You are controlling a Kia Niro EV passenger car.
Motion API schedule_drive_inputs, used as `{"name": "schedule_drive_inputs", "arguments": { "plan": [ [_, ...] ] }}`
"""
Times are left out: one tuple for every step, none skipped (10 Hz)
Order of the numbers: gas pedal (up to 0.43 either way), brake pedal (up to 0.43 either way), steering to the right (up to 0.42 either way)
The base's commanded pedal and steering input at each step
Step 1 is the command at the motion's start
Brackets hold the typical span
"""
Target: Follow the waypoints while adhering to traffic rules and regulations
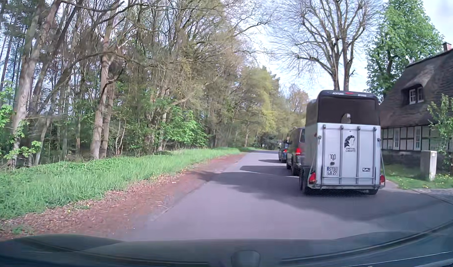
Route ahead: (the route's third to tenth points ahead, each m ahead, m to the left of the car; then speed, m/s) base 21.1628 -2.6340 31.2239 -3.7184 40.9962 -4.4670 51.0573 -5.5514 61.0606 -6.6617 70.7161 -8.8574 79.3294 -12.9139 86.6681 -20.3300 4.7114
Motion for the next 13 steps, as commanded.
{"name": "schedule_drive_inputs", "arguments": {
  "plan": [
    [0.039,0.0,0.027],
    [0.02,0.0,0.029],
    [0.008,0.0,0.03],
    [0.0,0.0,0.035],
    [0.0,0.0,0.042],
    [0.0,0.0,0.047],
    [0.0,0.0,0.051],
    [0.0,0.0,0.053],
    [0.0,0.0,0.051],
    [0.0,0.0,0.049],
    [0.0,0.0,0.045],
    [0.0,0.0,0.045],
    [0.0,0.0,0.045]
  ]
}}
